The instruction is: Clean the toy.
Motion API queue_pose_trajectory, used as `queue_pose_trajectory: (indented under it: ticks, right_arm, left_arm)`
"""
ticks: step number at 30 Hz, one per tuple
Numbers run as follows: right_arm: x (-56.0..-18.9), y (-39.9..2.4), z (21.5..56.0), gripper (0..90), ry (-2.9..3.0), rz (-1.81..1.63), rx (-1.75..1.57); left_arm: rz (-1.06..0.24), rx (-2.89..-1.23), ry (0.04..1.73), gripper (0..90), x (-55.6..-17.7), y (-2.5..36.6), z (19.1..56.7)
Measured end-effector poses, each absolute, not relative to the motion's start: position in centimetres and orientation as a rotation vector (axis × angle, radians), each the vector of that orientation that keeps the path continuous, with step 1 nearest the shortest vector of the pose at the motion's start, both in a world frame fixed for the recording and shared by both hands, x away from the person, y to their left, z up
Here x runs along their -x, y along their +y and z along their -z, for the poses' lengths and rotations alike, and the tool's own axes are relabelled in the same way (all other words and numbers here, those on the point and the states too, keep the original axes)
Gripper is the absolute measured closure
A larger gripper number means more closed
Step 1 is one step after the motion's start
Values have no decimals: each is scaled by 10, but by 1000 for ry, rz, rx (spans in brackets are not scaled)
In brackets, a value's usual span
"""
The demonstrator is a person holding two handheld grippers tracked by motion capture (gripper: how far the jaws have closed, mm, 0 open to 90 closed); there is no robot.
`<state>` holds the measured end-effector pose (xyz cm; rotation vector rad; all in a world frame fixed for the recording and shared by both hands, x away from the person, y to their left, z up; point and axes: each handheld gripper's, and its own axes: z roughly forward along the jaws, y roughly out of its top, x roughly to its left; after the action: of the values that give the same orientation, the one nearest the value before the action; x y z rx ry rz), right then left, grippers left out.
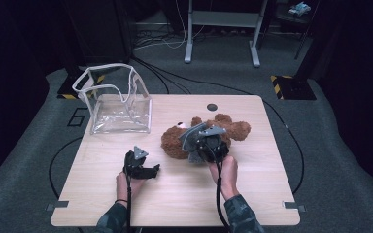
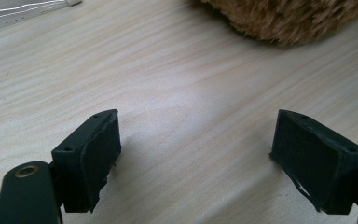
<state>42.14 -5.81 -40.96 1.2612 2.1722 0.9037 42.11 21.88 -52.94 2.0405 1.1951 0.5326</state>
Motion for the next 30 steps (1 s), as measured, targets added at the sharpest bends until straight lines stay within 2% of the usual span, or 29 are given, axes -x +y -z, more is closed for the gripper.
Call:
queue_pose_trajectory:
  ticks: [11,30]
  right_arm:
    - [-427,-110,404,686,2038,-912,-1394]
    - [-398,-107,440,683,2170,-909,-1377]
  left_arm:
    - [-533,-2042,1194,154,-421,219,529]
    - [-534,-2041,1195,154,-421,219,529]
